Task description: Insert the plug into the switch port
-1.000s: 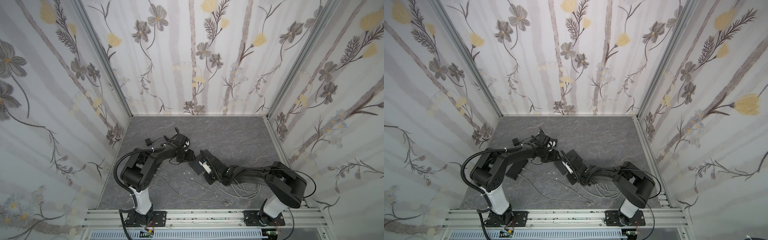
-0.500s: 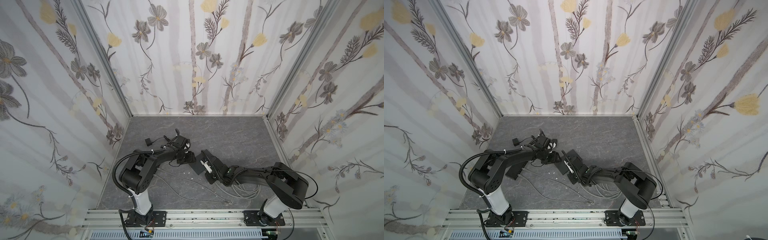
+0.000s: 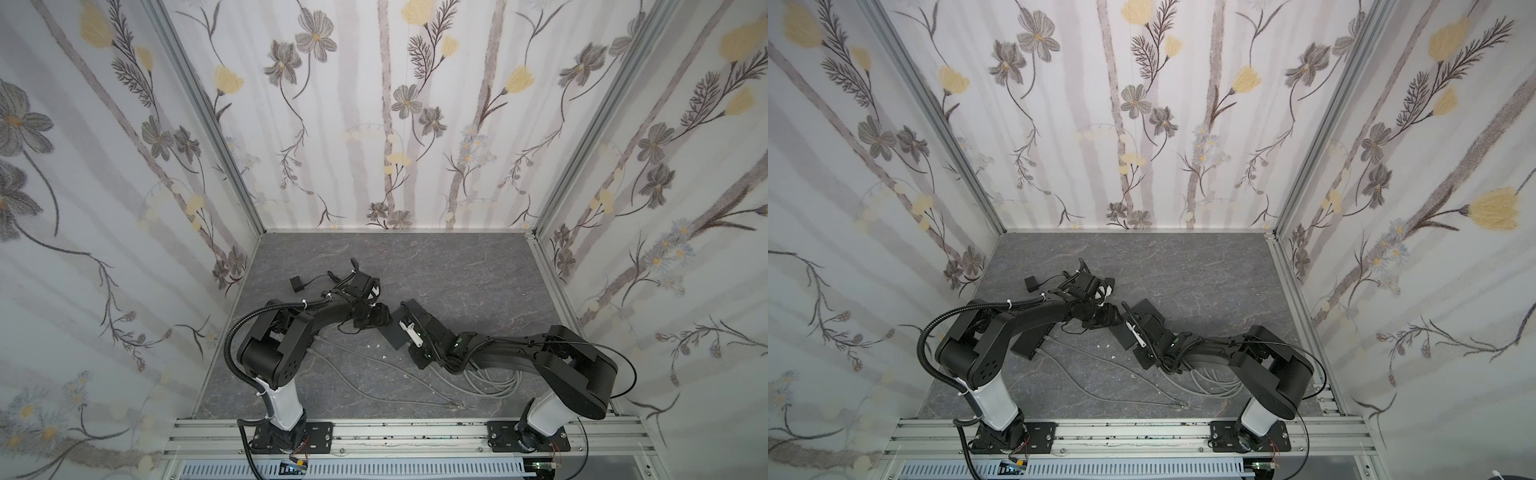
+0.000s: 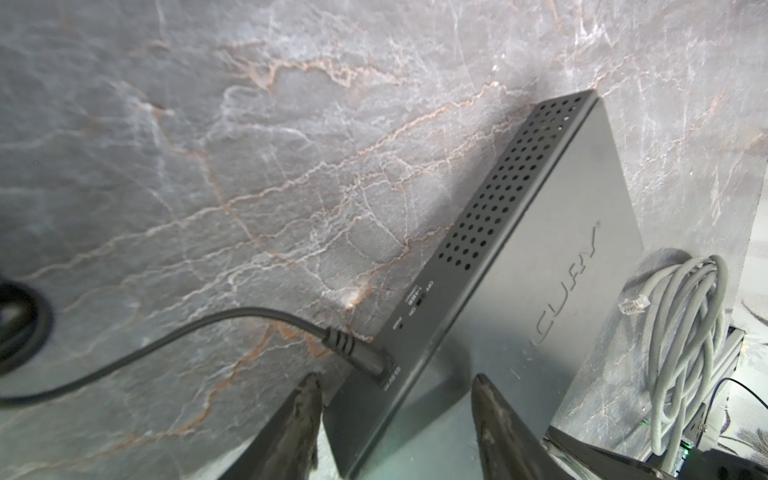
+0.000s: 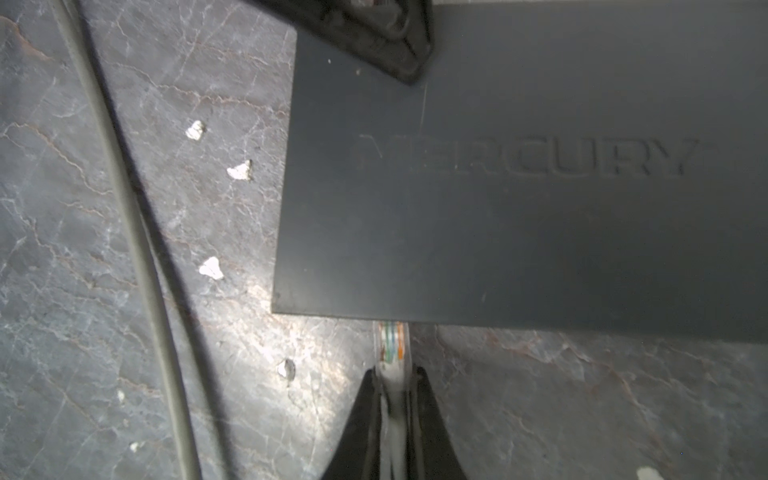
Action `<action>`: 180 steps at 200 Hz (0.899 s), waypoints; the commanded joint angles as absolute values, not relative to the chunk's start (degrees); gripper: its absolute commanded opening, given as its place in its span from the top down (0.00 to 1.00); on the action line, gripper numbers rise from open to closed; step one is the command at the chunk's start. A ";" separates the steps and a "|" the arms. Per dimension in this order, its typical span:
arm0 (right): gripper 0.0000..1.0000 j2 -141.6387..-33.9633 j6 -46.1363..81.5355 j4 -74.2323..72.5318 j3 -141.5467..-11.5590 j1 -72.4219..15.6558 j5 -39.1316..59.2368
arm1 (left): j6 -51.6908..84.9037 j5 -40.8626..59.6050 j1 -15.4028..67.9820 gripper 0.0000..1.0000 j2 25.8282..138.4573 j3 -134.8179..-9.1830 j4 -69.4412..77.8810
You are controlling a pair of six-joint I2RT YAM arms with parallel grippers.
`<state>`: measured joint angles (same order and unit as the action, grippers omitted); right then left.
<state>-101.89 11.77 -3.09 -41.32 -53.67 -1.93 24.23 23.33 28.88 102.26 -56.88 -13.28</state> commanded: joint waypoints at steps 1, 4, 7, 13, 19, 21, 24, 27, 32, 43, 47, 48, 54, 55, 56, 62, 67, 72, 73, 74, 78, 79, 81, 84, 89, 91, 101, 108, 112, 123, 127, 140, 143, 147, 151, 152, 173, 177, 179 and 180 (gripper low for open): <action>1.00 -102.18 12.65 -6.06 -41.84 -53.97 -3.22 | 24.91 22.98 29.18 0.41 102.43 -56.66 -15.61; 1.00 -102.18 12.67 -6.20 -41.84 -53.99 -3.37 | 24.91 22.96 29.18 0.41 102.47 -56.62 -15.60; 1.00 -102.12 12.75 -6.16 -41.84 -54.07 -3.50 | 24.95 22.96 29.18 0.41 102.38 -56.61 -15.56; 1.00 -102.04 12.87 -6.32 -41.75 -54.06 -3.64 | 24.99 22.94 29.27 0.41 102.35 -56.52 -15.63; 1.00 -102.00 12.91 -6.51 -41.75 -54.06 -3.80 | 25.10 22.93 29.33 0.40 102.32 -56.40 -15.52; 1.00 -102.03 12.96 -6.57 -41.70 -54.08 -3.85 | 25.08 22.92 29.42 0.41 102.26 -56.38 -15.52; 1.00 -102.04 13.00 -6.63 -41.68 -54.09 -3.93 | 25.13 22.91 29.48 0.41 102.30 -56.34 -15.53; 1.00 -102.13 13.09 -6.76 -41.74 -54.13 -4.00 | 25.17 22.80 29.53 0.41 102.28 -56.26 -15.49; 1.00 -102.18 13.14 -6.77 -41.75 -54.14 -4.18 | 25.18 22.83 29.62 0.41 102.22 -56.17 -15.47; 1.00 -102.31 13.25 -7.07 -41.72 -54.14 -4.46 | 25.26 22.83 29.79 0.41 102.13 -55.97 -15.35; 1.00 -102.43 13.28 -7.16 -41.75 -54.15 -4.59 | 25.35 22.77 29.77 0.41 102.07 -55.90 -15.34; 1.00 -102.50 13.27 -7.18 -41.70 -54.14 -4.58 | 25.37 22.77 29.78 0.41 102.06 -55.90 -15.32; 1.00 -102.64 13.40 -7.36 -41.75 -54.15 -4.70 | 25.35 22.90 29.78 0.41 102.06 -55.80 -15.33; 1.00 -102.69 13.42 -7.37 -41.75 -54.19 -4.72 | 25.33 22.92 29.83 0.41 102.05 -55.81 -15.36; 1.00 -102.67 13.44 -7.42 -41.75 -54.16 -4.73 | 25.36 22.88 29.86 0.41 102.05 -55.81 -15.33; 1.00 -102.72 13.53 -7.55 -41.75 -54.15 -4.98 | 25.32 22.98 29.89 0.41 102.20 -55.81 -15.32; 1.00 -102.85 13.61 -7.64 -41.75 -54.21 -5.14 | 25.39 23.03 29.94 0.41 102.15 -55.77 -15.26; 1.00 -102.96 13.70 -7.63 -41.80 -54.16 -5.38 | 25.39 23.10 29.93 0.41 102.19 -55.78 -15.22; 1.00 -102.94 13.75 -7.59 -41.82 -54.15 -5.41 | 25.40 23.11 29.95 0.41 102.20 -55.80 -15.21; 1.00 -102.93 13.82 -7.53 -41.83 -54.15 -5.47 | 25.40 23.11 29.96 0.41 102.21 -55.76 -15.21; 1.00 -102.99 13.80 -7.47 -41.89 -54.21 -5.75 | 25.36 23.14 29.97 0.41 102.15 -55.80 -15.23; 1.00 -103.04 13.89 -7.43 -41.91 -54.18 -5.82 | 25.33 23.13 29.97 0.41 102.18 -55.81 -15.26; 1.00 -103.08 13.89 -7.42 -41.92 -54.15 -5.98 | 25.34 23.18 29.95 0.41 102.19 -55.81 -15.24; 1.00 -103.02 13.89 -7.39 -41.92 -54.16 -6.24 | 25.34 23.16 29.97 0.41 102.21 -55.81 -15.26; 1.00 -103.01 14.02 -7.38 -41.92 -54.16 -6.55 | 25.32 23.13 29.93 0.41 102.22 -55.64 -15.29; 1.00 -103.01 14.05 -7.38 -41.92 -54.19 -6.69 | 25.38 23.21 29.96 0.41 102.22 -55.64 -15.23; 1.00 -102.96 14.30 -7.60 -41.93 -54.19 -7.11 | 25.33 23.25 30.05 0.41 102.22 -55.60 -15.13; 1.00 -102.93 14.64 -7.73 -42.00 -54.14 -7.40 | 25.36 23.28 30.02 0.41 102.21 -55.66 -15.19; 1.00 -102.93 14.80 -7.88 -42.03 -54.15 -7.53 | 25.33 23.28 29.97 0.41 102.14 -55.67 -15.17; 1.00 -102.99 15.10 -8.38 -42.06 -54.20 -7.43 | 25.39 23.35 30.06 0.41 102.22 -55.63 -15.05; 1.00 -102.95 15.21 -8.58 -42.10 -54.23 -7.26 | 25.39 23.36 30.06 0.41 102.22 -55.68 -15.06; 1.00 -103.05 15.40 -9.41 -42.10 -54.30 -6.80 | 25.40 23.34 30.06 0.41 102.23 -55.71 -15.06; 1.00 -103.01 15.52 -9.66 -42.10 -54.31 -6.71 | 25.32 23.35 30.10 0.41 102.22 -55.69 -15.11; 1.00 -103.06 15.50 -9.82 -42.21 -54.40 -6.53 | 25.35 23.40 30.11 0.42 102.15 -55.70 -15.12; 1.00 -103.09 15.55 -10.07 -42.25 -54.46 -6.44 | 25.34 23.45 30.14 0.42 102.21 -55.66 -15.05; 1.00 -103.09 15.56 -10.09 -42.26 -54.48 -6.43 | 25.32 23.46 30.15 0.42 102.21 -55.65 -15.08; 1.00 -103.57 15.67 -10.70 -42.45 -54.81 -6.24 | 25.31 23.58 30.25 0.42 102.31 -55.77 -15.10; 1.00 -103.66 15.65 -10.80 -42.45 -54.85 -6.17 | 25.27 23.63 30.24 0.42 102.40 -55.80 -15.12; 1.00 -103.68 15.65 -10.83 -42.45 -54.89 -6.16 | 25.30 23.71 30.28 0.42 102.42 -55.76 -15.12; 1.00 -103.69 15.60 -10.82 -42.45 -54.91 -6.11 | 25.22 23.72 30.30 0.42 102.45 -55.79 -15.07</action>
<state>-103.11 14.52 -5.30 -41.71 -54.52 -6.46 24.43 22.57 29.80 101.93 -56.14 -12.29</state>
